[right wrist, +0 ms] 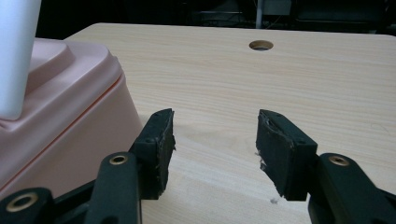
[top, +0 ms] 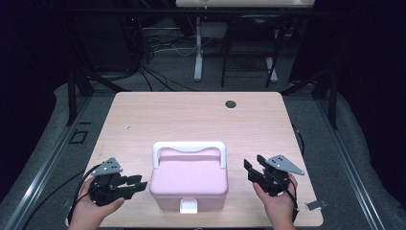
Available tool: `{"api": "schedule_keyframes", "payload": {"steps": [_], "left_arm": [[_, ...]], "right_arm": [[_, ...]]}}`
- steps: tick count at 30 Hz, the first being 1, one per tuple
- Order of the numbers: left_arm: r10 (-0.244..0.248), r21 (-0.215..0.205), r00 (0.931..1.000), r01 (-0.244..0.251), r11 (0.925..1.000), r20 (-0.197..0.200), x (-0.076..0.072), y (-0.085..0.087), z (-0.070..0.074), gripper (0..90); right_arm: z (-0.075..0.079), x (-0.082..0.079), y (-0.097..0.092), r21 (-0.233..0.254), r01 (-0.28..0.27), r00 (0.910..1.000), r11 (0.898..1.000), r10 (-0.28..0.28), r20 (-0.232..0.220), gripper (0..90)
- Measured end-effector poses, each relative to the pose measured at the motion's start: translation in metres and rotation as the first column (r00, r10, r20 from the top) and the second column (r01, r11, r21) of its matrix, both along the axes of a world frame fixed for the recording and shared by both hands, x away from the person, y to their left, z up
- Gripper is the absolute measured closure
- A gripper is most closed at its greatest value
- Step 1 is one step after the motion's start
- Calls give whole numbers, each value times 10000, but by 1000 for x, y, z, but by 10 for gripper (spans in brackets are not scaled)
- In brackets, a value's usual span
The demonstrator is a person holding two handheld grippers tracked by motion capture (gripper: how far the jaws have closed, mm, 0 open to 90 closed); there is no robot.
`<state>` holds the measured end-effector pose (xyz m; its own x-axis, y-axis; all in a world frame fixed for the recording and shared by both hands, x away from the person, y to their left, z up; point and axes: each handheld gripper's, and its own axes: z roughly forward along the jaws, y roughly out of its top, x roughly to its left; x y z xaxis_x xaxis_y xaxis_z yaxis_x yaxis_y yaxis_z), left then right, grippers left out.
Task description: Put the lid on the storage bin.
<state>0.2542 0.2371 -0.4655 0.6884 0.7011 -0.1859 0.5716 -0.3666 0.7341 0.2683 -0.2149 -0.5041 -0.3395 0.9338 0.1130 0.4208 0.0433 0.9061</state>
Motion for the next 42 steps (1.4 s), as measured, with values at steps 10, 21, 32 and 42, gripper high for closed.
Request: {"api": "schedule_keyframes", "payload": {"steps": [10, 21, 32, 42], "left_arm": [[461, -128, 9987, -459, 9989, 195, 13, 7, 0, 571], [990, -284, 9948, -984, 9947, 239, 32, 10, -7, 538], [1663, 3, 9859, -1663, 9861, 206, 55, 15, -27, 539], [2129, -179, 9771, -2128, 9769, 48, 66, 17, -44, 544]], "right_arm": [[0, -1, -1, 5, 50, 10000, 10000, -50, 13, 461], [0, -1, -3, 20, 49, 10000, 10000, -49, 47, 460], [-2, 0, -4, 29, 86, 10000, 10000, -86, 15, 460], [-5, 1, -5, -30, 111, 9999, 9999, -111, -51, 458]]}}
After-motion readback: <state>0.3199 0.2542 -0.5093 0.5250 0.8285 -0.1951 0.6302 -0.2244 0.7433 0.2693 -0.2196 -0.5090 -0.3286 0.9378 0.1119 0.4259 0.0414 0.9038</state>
